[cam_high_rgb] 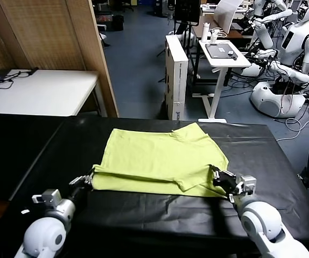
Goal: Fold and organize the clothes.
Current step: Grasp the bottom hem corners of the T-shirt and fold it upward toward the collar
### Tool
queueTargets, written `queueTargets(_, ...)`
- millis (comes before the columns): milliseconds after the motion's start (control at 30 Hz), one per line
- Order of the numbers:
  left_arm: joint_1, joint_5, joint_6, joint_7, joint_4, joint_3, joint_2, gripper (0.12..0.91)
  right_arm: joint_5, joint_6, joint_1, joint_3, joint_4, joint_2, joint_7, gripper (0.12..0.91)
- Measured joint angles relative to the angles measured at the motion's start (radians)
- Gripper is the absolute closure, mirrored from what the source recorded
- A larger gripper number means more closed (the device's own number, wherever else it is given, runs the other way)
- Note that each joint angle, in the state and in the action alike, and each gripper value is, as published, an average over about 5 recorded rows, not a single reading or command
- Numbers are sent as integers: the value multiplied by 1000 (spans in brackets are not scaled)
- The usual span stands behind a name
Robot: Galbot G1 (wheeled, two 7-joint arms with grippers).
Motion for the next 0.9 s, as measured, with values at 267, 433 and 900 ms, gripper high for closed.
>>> queueTargets(267, -25, 7, 21, -13, 23, 15, 2, 837, 33, -34, 11, 0, 1, -10, -14, 841)
queueTargets(433, -10, 15, 26, -12, 16, 8, 5, 556, 46, -49, -26, 30, 43, -36, -37, 561)
queueTargets(900, 112, 94, 26, -4, -80, -38, -33, 124, 35, -23, -266, 179, 179, -117, -73, 119)
